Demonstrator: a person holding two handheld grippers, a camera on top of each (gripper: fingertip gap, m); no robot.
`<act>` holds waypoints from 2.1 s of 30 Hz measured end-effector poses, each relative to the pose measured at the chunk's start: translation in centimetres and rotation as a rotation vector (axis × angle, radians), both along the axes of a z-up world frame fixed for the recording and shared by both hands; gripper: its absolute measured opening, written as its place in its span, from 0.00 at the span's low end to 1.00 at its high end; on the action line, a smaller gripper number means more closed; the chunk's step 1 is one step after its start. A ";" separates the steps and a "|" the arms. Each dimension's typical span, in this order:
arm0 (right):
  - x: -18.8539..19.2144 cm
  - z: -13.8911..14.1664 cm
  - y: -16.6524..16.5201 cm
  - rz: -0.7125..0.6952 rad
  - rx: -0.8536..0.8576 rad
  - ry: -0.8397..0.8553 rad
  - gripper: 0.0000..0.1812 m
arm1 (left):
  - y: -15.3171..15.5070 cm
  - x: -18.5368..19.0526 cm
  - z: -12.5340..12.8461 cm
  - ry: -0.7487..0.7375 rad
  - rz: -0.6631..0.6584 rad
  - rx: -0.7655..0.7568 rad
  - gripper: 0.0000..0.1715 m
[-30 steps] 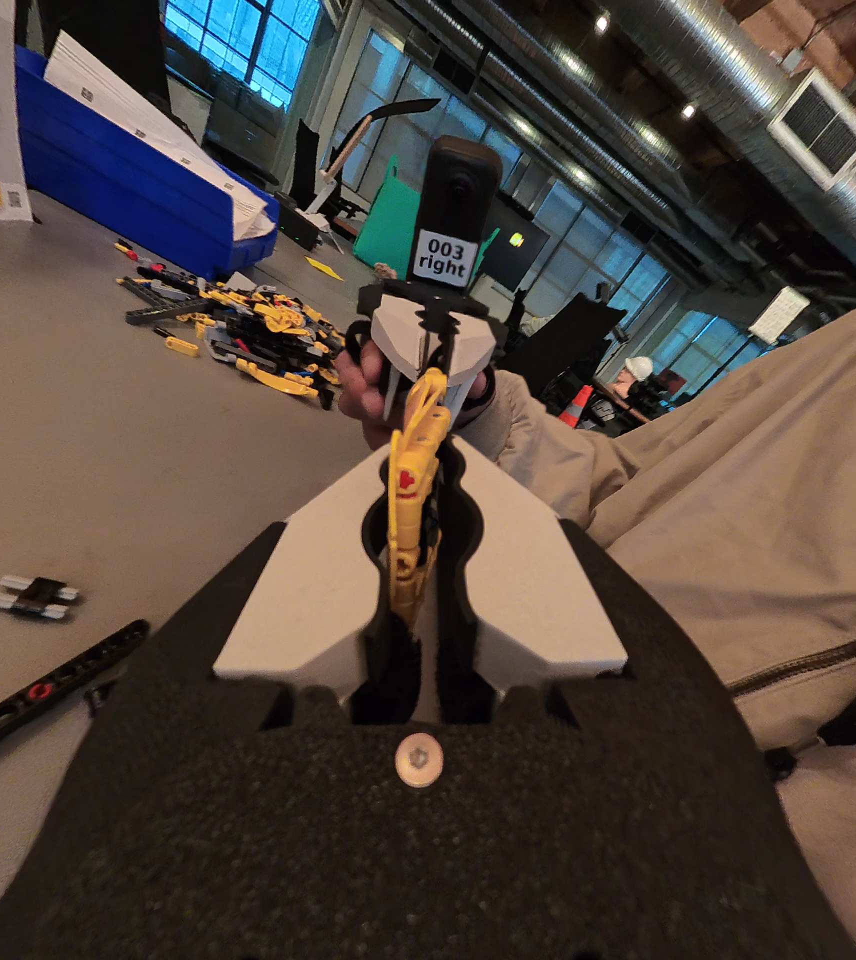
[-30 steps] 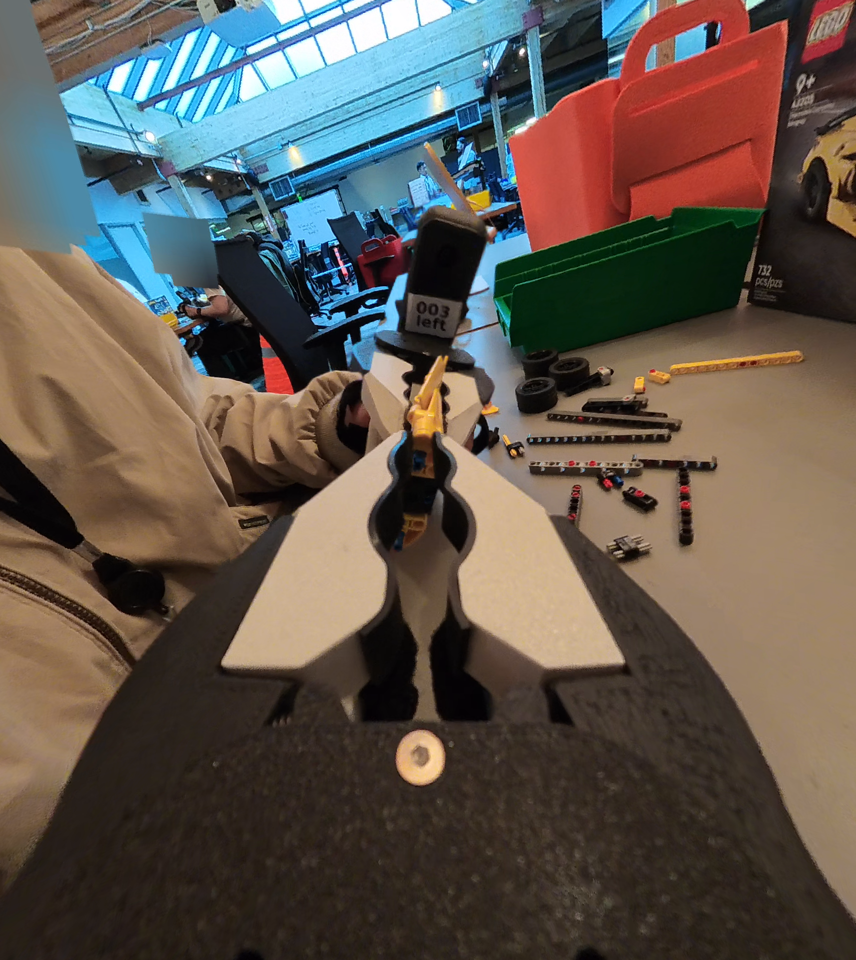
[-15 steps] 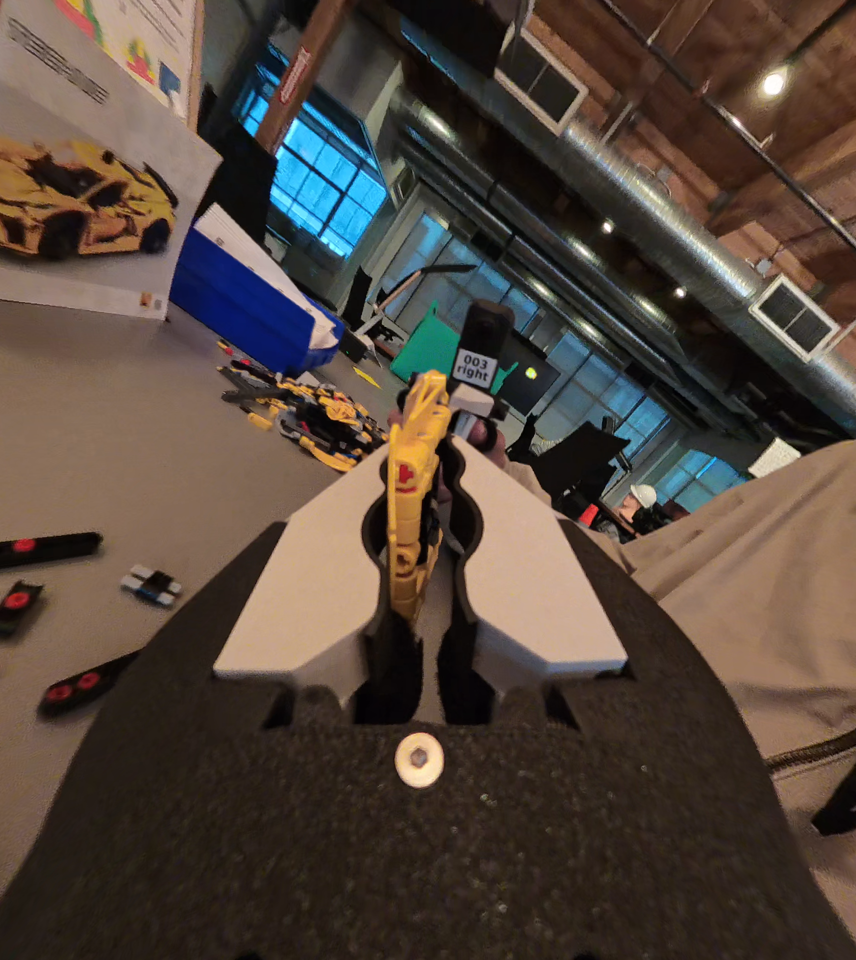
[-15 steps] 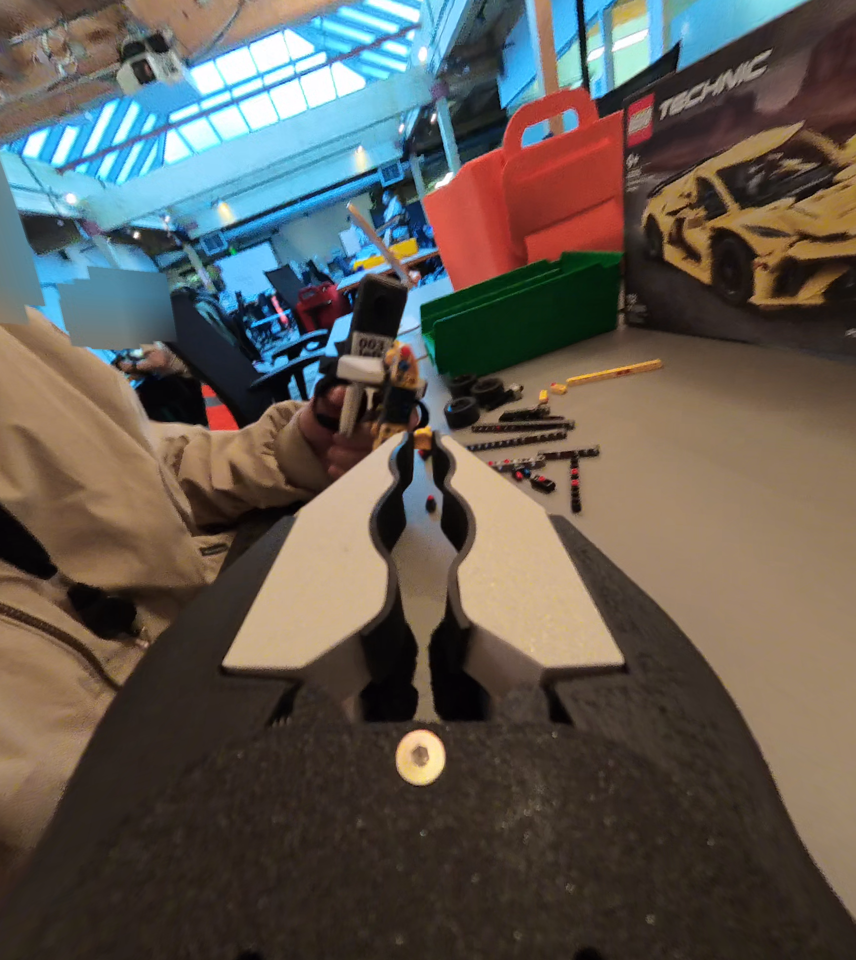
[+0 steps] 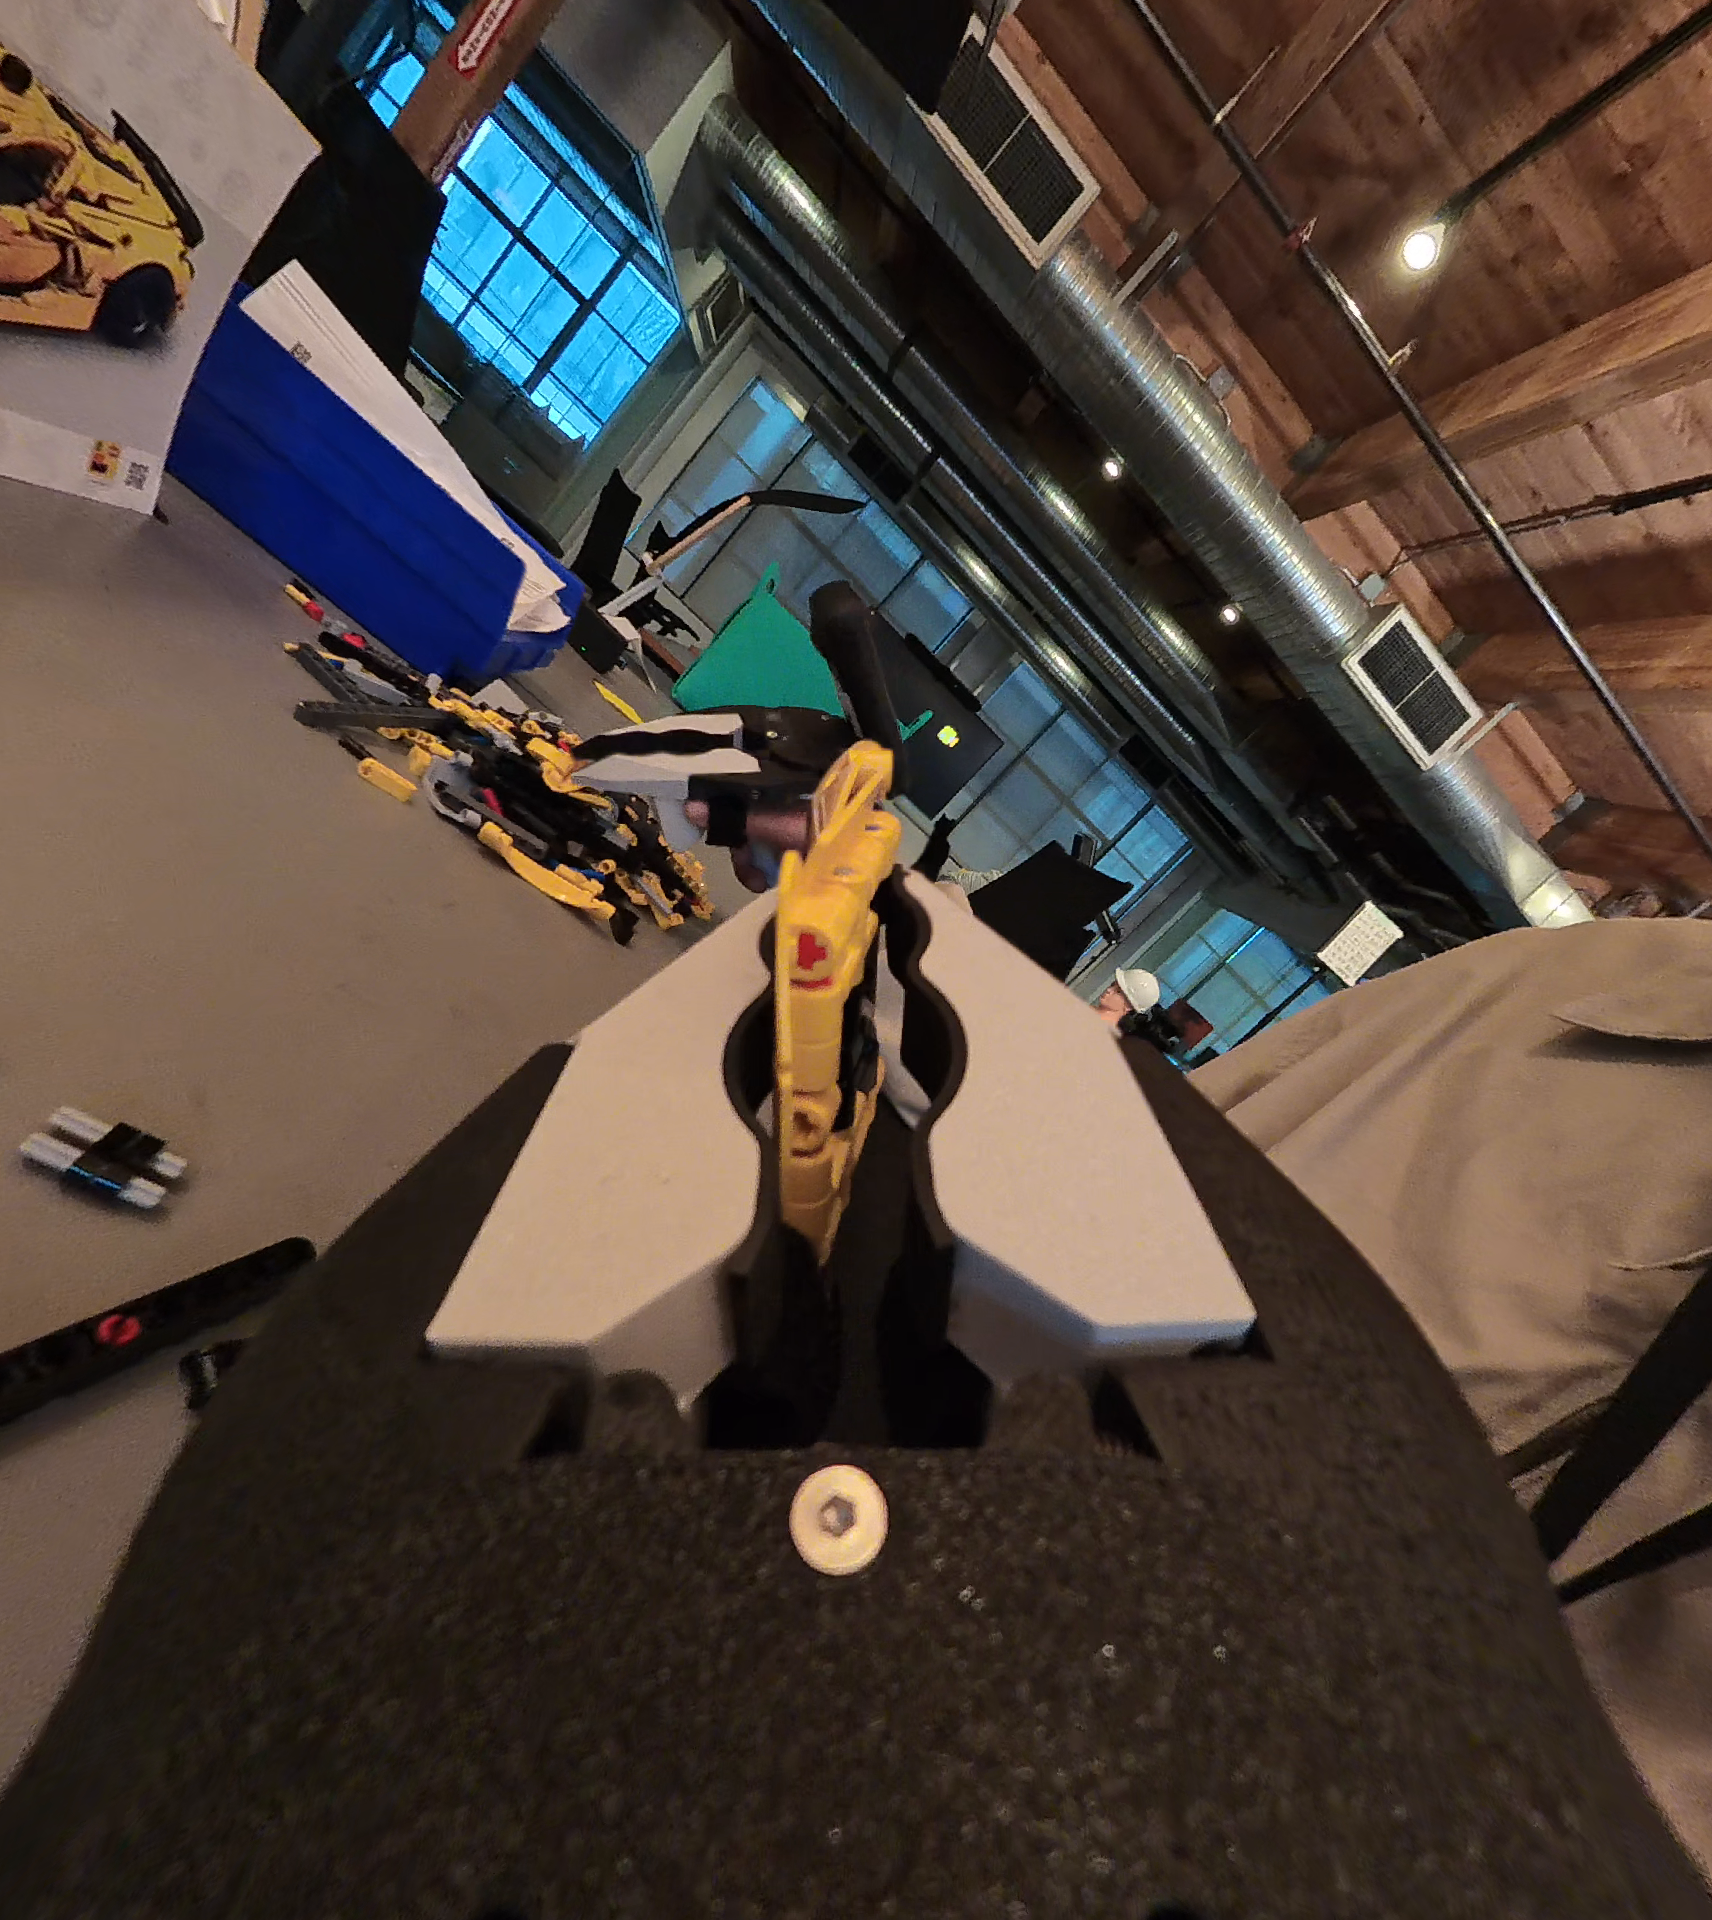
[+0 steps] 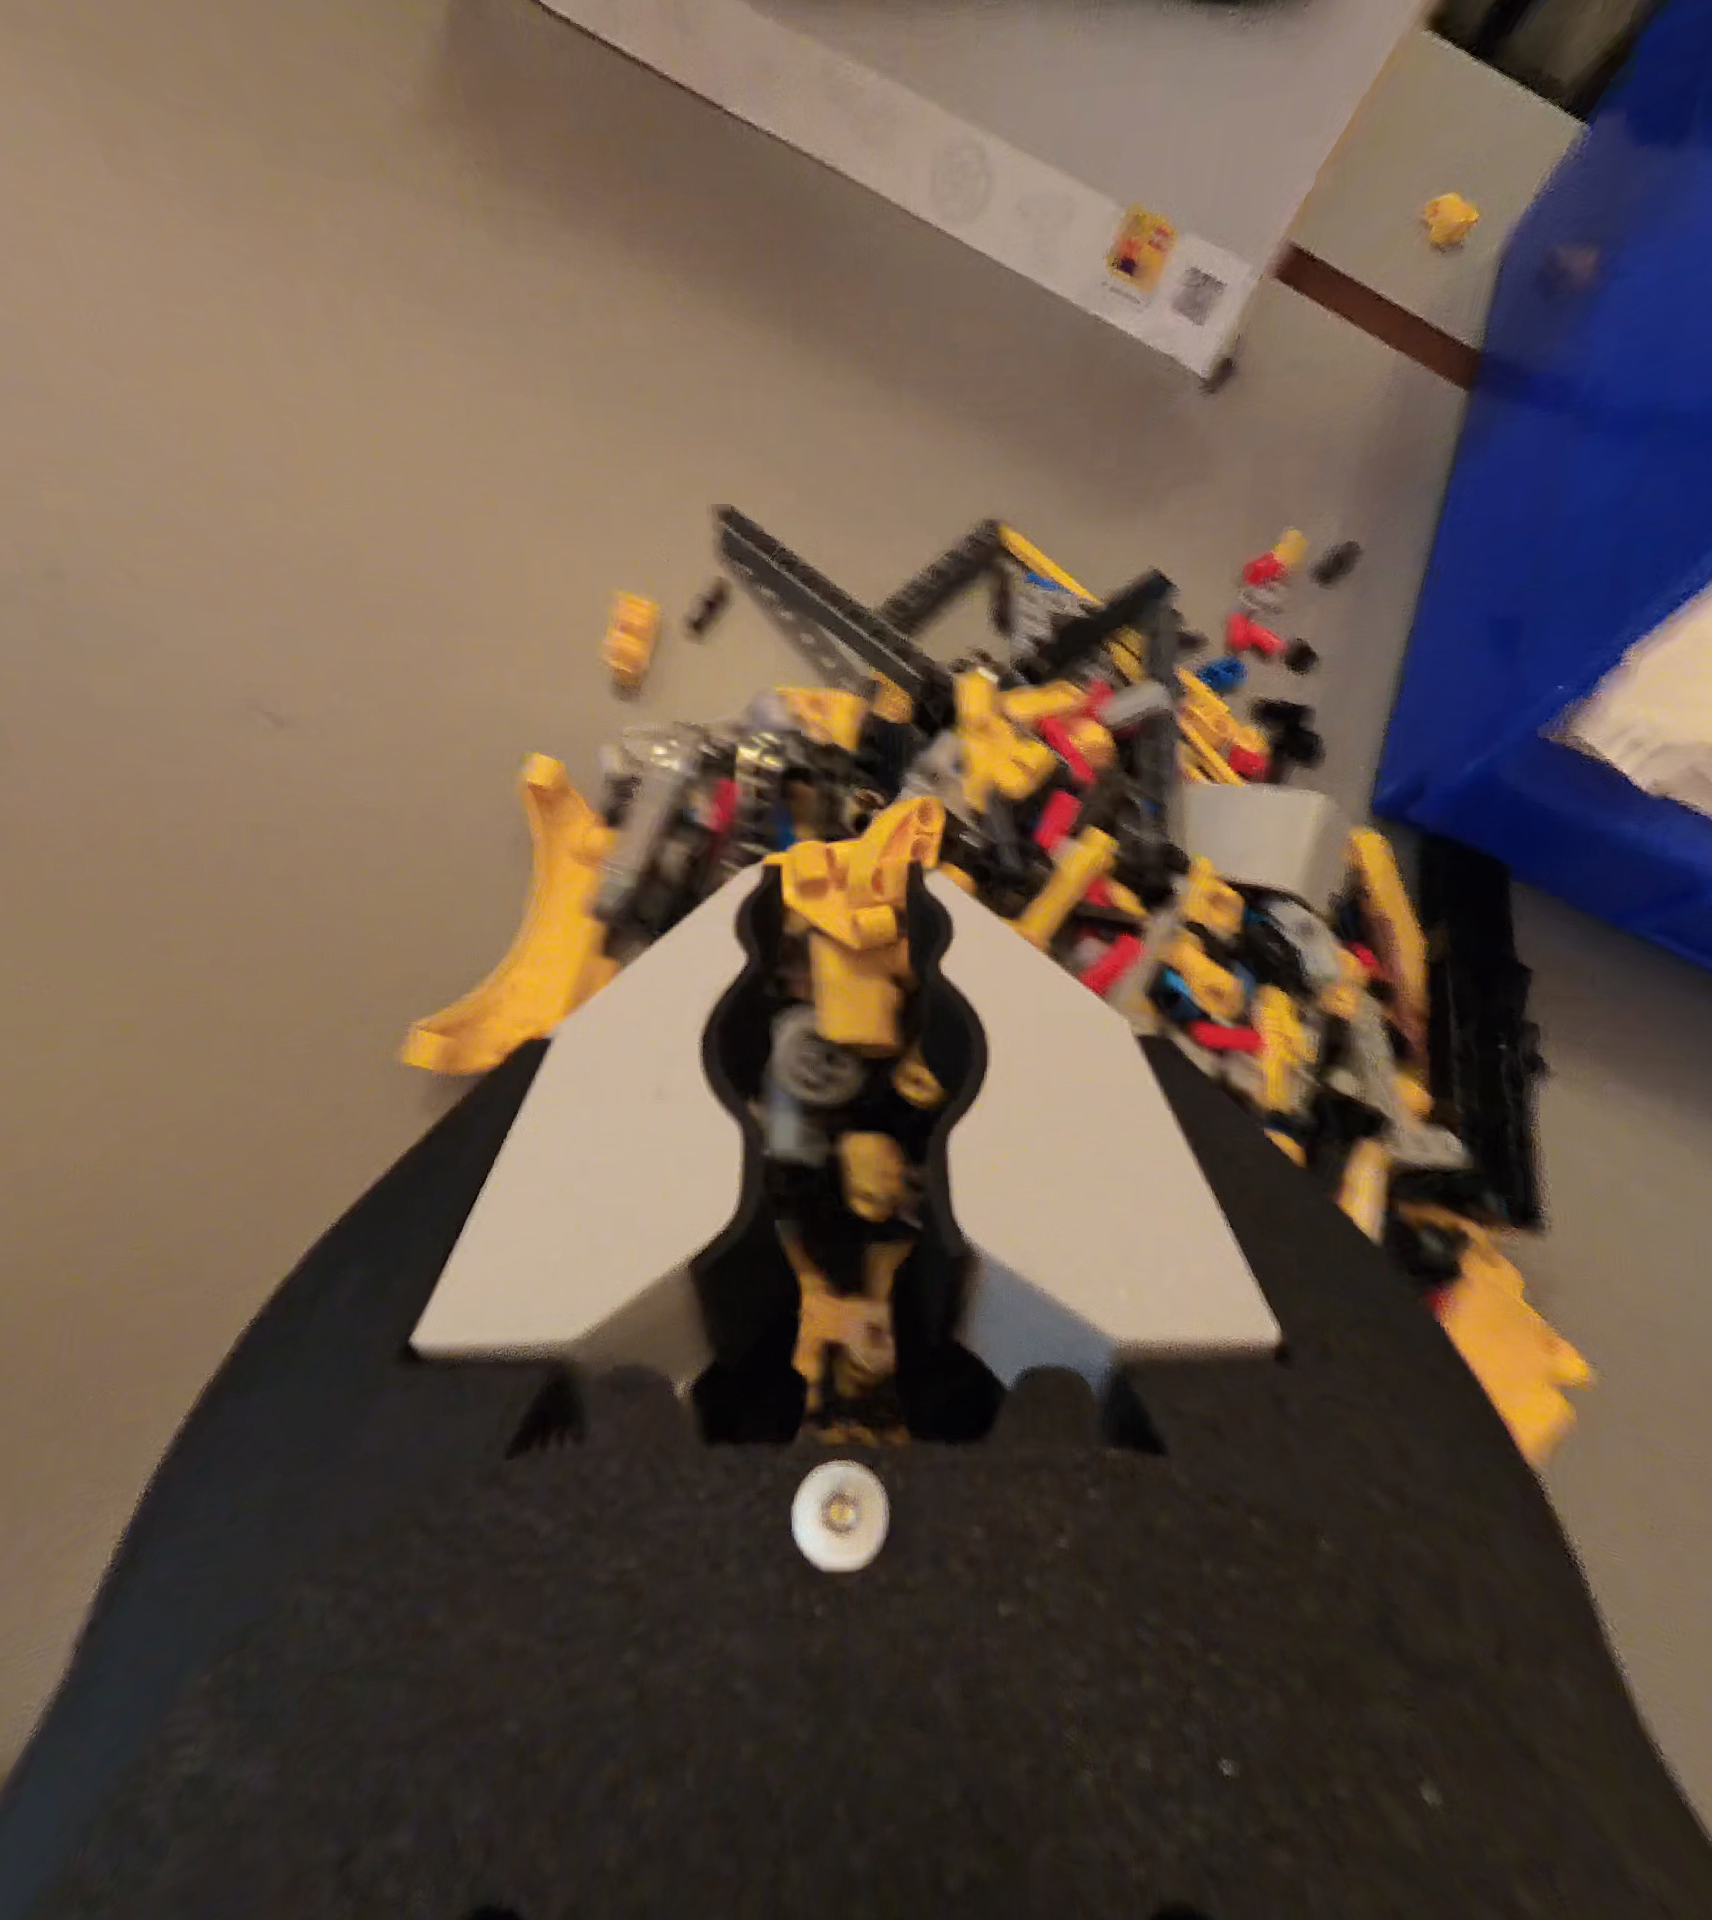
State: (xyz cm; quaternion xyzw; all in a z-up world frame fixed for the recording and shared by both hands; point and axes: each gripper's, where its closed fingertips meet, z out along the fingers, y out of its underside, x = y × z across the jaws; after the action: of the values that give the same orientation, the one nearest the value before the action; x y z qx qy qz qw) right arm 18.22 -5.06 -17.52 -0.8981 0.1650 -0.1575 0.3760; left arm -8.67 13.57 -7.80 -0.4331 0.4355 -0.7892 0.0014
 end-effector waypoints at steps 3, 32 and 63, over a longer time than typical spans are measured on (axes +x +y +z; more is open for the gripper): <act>-7.7 3.1 6.4 0.296 0.251 0.192 0.17 | -0.2 0.0 0.0 0.002 -0.017 -0.006 0.09; -26.0 10.3 15.4 0.840 0.774 0.748 0.01 | -2.3 -0.3 0.4 -0.072 0.034 0.171 0.08; -24.5 8.4 14.4 0.763 0.598 0.786 0.11 | 1.9 0.6 0.2 0.004 0.142 -0.029 0.09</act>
State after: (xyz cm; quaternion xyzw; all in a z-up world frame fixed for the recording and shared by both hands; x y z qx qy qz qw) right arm -6.24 9.36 -9.17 -0.7406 -0.0046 0.3833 0.5520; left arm -8.11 15.48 -7.57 -0.4646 0.3922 -0.7924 0.0502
